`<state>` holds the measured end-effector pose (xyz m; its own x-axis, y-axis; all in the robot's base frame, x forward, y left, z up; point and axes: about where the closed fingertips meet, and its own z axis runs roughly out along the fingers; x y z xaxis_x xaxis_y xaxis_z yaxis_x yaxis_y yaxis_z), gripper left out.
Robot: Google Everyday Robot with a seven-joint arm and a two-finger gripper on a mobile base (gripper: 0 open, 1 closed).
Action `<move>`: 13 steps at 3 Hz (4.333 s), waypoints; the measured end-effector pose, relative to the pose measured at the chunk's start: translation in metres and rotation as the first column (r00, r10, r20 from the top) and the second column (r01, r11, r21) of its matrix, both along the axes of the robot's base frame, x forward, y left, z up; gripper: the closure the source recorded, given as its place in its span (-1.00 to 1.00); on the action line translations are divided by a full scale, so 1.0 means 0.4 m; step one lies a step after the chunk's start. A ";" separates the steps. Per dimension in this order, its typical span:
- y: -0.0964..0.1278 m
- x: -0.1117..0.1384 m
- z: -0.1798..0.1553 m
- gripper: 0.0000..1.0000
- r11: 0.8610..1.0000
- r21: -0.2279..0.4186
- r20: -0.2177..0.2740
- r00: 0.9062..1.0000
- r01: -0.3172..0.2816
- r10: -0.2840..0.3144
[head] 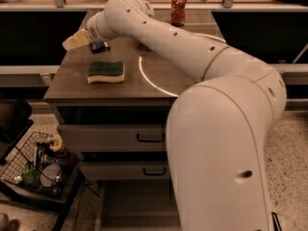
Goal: Place rxbar blueberry into bottom drawer
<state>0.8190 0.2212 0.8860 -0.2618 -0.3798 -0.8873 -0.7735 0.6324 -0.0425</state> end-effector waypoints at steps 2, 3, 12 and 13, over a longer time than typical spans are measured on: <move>-0.043 0.111 -0.050 -1.00 0.997 -0.015 -0.008 0.997 0.073 -0.073; -0.087 0.153 -0.084 -1.00 0.993 -0.017 -0.017 0.993 0.118 -0.118; -0.071 0.157 -0.124 1.00 0.993 -0.030 -0.060 0.991 0.116 -0.117; -0.073 0.156 -0.113 1.00 0.992 -0.033 -0.055 0.991 0.118 -0.120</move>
Offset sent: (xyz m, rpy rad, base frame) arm 0.0739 -0.0425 -0.0282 -0.0159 0.0128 -0.1458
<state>0.8814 0.1918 0.8410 -0.3563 -0.3690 -0.8584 -0.6943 0.7194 -0.0211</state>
